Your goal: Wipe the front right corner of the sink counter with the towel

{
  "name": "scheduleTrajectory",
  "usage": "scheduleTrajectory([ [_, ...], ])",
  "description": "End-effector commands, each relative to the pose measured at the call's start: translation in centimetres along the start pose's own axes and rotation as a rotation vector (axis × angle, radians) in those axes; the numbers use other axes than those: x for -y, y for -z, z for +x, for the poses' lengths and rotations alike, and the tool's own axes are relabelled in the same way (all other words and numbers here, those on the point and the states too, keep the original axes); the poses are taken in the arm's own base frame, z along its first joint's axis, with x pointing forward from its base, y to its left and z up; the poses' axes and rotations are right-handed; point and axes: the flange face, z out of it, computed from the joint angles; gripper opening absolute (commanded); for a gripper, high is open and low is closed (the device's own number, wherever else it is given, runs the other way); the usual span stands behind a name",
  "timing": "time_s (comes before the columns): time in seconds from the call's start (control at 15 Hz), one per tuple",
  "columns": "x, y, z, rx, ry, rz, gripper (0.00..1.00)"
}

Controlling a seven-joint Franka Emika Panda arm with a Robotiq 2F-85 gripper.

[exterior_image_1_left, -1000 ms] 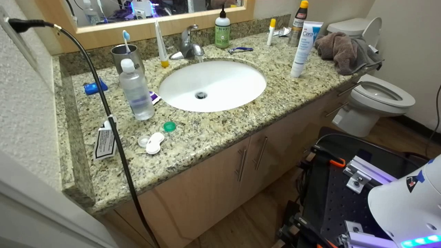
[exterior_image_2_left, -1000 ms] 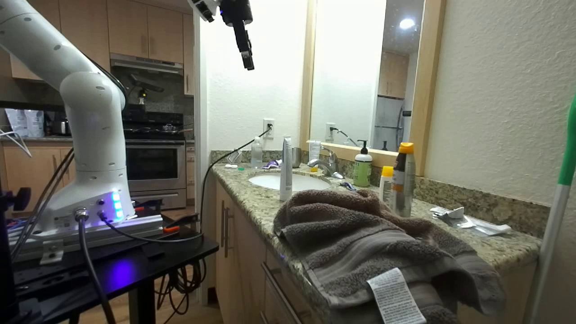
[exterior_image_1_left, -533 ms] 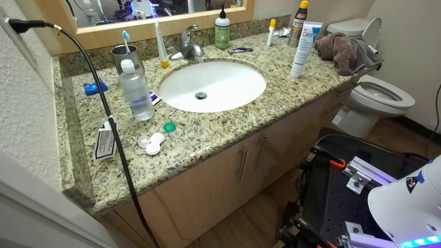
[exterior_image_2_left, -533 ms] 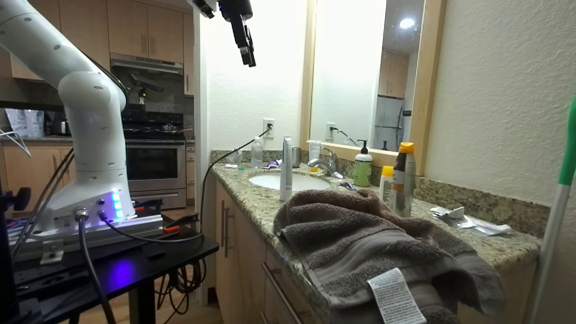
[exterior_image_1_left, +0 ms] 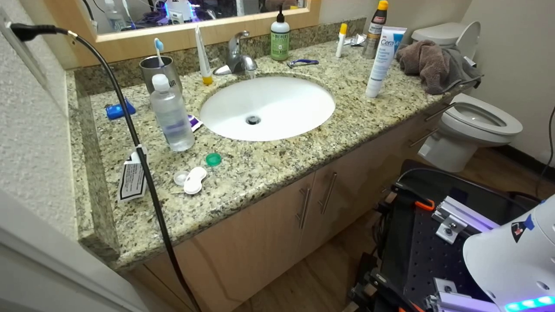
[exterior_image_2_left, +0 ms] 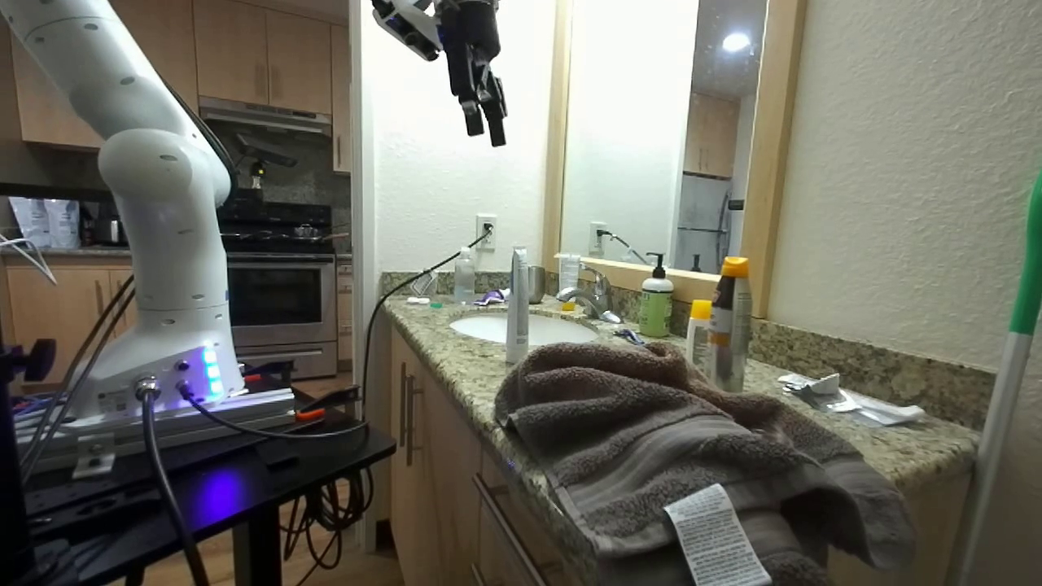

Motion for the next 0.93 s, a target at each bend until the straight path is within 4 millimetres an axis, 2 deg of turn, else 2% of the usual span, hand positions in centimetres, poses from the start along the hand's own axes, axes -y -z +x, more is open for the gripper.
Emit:
scheduleTrajectory([
  [0.0, -3.4, -3.1, 4.2, 0.051, -0.15, -0.1, 1.0],
  [0.2, -6.9, -6.3, 6.1, 0.097, -0.271, -0.126, 1.0],
  [0.4, -8.8, -9.5, 7.1, 0.14, -0.393, -0.092, 1.0],
  [0.47, -8.5, -9.1, 6.7, 0.171, -0.402, -0.008, 1.0],
  [0.53, -8.4, -8.9, 6.0, 0.15, -0.365, -0.072, 1.0],
  [0.73, -8.3, -9.4, 6.3, 0.17, -0.399, -0.026, 1.0],
  [0.87, -7.4, -11.3, 6.5, 0.149, -0.343, -0.078, 1.0],
])
